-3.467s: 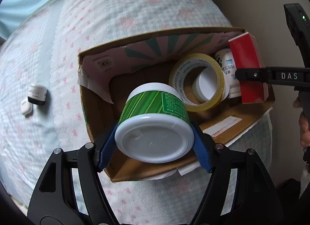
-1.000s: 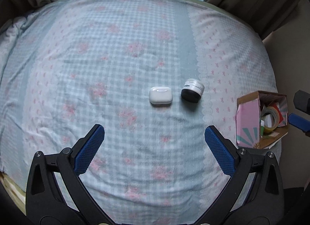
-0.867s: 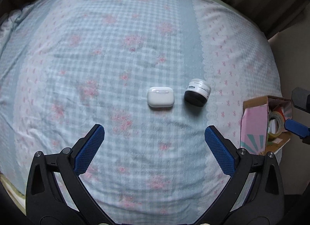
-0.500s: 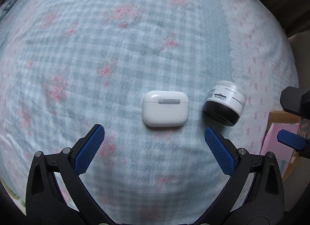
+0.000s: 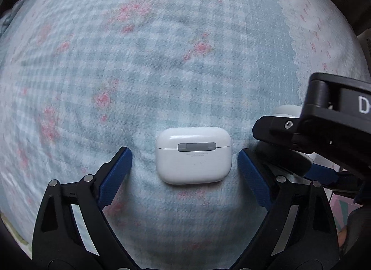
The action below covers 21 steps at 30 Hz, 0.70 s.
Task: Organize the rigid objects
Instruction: 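Grasp the white earbud case with the left tool while the right grasps the black-lidded jar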
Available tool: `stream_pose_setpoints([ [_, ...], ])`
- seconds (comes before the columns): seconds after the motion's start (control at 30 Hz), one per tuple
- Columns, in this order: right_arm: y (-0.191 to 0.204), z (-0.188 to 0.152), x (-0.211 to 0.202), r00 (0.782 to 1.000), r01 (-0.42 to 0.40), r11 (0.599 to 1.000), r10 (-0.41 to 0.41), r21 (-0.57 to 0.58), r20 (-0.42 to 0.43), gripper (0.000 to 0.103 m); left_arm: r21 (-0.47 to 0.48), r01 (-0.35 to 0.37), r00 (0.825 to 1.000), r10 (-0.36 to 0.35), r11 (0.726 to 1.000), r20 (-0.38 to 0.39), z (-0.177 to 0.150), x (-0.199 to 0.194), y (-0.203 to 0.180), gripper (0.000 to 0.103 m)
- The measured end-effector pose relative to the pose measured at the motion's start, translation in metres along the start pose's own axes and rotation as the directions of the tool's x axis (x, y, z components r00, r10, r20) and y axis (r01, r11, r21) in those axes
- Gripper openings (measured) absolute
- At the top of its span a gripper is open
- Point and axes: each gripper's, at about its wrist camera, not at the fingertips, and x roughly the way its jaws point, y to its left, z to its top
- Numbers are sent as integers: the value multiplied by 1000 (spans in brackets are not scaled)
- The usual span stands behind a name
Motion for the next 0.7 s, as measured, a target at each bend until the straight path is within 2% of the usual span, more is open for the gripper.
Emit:
stream_pose_setpoints([
  [0.1, 1, 0, 2, 1000, 17, 1000, -17, 15, 11, 84, 26, 0, 1000, -1, 1000, 31, -1, -2, -7, 74],
  [0.17, 2, 0, 3, 1000, 21, 1000, -22, 18, 19, 76, 32, 12, 999, -14, 999, 44, -1, -5, -8, 60],
  [0.2, 2, 0, 1, 1000, 14, 1000, -15, 20, 23, 73, 29, 15, 999, -16, 999, 50, -2, -6, -8, 57],
  [0.27, 5, 0, -3, 1000, -10, 1000, 10, 27, 26, 53, 21, 35, 998, -36, 999, 53, -3, -9, -6, 57],
  [0.57, 5, 0, -5, 999, -28, 999, 27, 46, 26, 52, 6, 61, 997, -62, 998, 50, -5, -16, 7, 57],
  [0.7, -2, -2, -9, 999, -39, 998, 38, 49, 22, 52, -50, 108, 993, -106, 993, 44, -10, -25, 24, 57],
])
